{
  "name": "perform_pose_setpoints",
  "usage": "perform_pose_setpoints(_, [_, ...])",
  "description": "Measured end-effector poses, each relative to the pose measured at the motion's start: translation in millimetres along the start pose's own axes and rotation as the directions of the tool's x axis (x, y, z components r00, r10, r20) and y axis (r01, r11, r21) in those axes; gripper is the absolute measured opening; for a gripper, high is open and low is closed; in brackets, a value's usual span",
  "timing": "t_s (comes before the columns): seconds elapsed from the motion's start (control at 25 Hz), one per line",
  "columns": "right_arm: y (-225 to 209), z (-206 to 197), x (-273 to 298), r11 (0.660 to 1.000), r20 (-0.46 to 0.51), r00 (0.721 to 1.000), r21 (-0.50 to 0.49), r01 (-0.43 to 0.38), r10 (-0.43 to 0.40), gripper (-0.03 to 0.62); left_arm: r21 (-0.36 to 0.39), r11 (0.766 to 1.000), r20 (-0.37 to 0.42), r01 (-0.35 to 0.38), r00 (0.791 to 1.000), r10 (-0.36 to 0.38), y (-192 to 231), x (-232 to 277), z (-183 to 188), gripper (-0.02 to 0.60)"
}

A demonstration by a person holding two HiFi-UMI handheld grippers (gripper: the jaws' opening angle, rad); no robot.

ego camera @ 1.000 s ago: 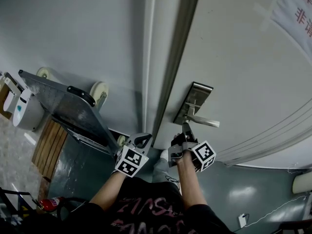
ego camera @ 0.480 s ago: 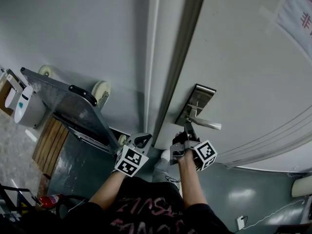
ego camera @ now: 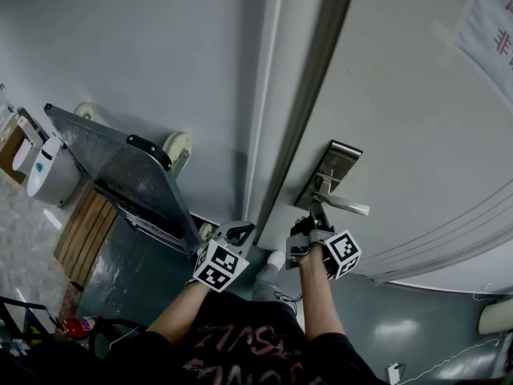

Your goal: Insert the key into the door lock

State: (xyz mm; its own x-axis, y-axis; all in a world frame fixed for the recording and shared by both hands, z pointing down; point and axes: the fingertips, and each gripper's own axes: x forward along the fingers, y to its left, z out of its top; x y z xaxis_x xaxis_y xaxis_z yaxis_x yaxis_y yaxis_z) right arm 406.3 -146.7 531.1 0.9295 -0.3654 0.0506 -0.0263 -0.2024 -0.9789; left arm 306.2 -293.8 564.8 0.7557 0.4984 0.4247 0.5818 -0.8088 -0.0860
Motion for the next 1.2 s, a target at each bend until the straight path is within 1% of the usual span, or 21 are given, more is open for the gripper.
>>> perform_pose_setpoints(0.12, [1,0,2,1.0,-0.008,1.0,-0.02,-0.004,0.004,0.081,0.004,1.0,0.003,-0.008,1.0,0.008,3,-3,0,0.014])
perform_pose_setpoints(0.36, [5,-1,-4,0.993,-0.012,1.0,-0.121,-0.004,0.003,0.086,0.012,1.0,0.02,-0.008,1.0,0.007,-1,-10,0,0.013])
perform_pose_setpoints(0.44, [4,-1,-12,0.988,-0.011,1.0,-0.152,-0.001,-0.001,0.136,0.013,1.0,0.023,-0.004,1.0,0.004,-3,-14,-2,0.013])
perform_pose_setpoints(0.52, [3,-1,-22,0.981,-0.008,1.0,-0.193,0.004,-0.005,0.156,0.013,1.0,0.022,0.0,1.0,0.0,-5,-17,-5,0.013])
perform_pose_setpoints(0.6, [4,-2,-33,0.964,-0.002,1.0,-0.265,0.012,-0.014,0.166,0.014,1.0,0.022,0.006,1.0,-0.006,-8,-21,-7,0.014])
perform_pose_setpoints(0.72, [9,-4,-49,0.929,-0.011,1.0,-0.37,0.015,-0.02,0.166,0.016,1.0,0.027,0.017,0.999,-0.018,-13,-25,-8,0.013])
perform_pose_setpoints(0.8, [15,-4,-59,0.897,-0.014,1.0,-0.442,0.014,-0.023,0.166,0.015,1.0,0.03,0.026,0.999,-0.026,-16,-25,-6,0.013])
perform_pose_setpoints(0.88, [21,-2,-66,0.854,-0.017,0.999,-0.519,0.016,-0.029,0.166,0.016,0.999,0.043,0.03,0.999,-0.031,-19,-26,0,0.013])
perform_pose_setpoints(1.0, [25,-1,-78,0.777,-0.019,0.999,-0.629,0.024,-0.047,0.164,0.018,0.999,0.064,0.034,0.997,-0.035,-22,-25,8,0.013])
perform_pose_setpoints(1.08, [26,-2,-86,0.731,-0.021,0.998,-0.682,0.029,-0.059,0.163,0.02,0.999,0.074,0.037,0.997,-0.038,-25,-27,13,0.014])
perform_pose_setpoints(1.2, [33,-3,-97,0.674,-0.021,0.998,-0.738,0.029,-0.066,0.158,0.024,0.999,0.096,0.037,0.995,-0.039,-28,-30,26,0.013])
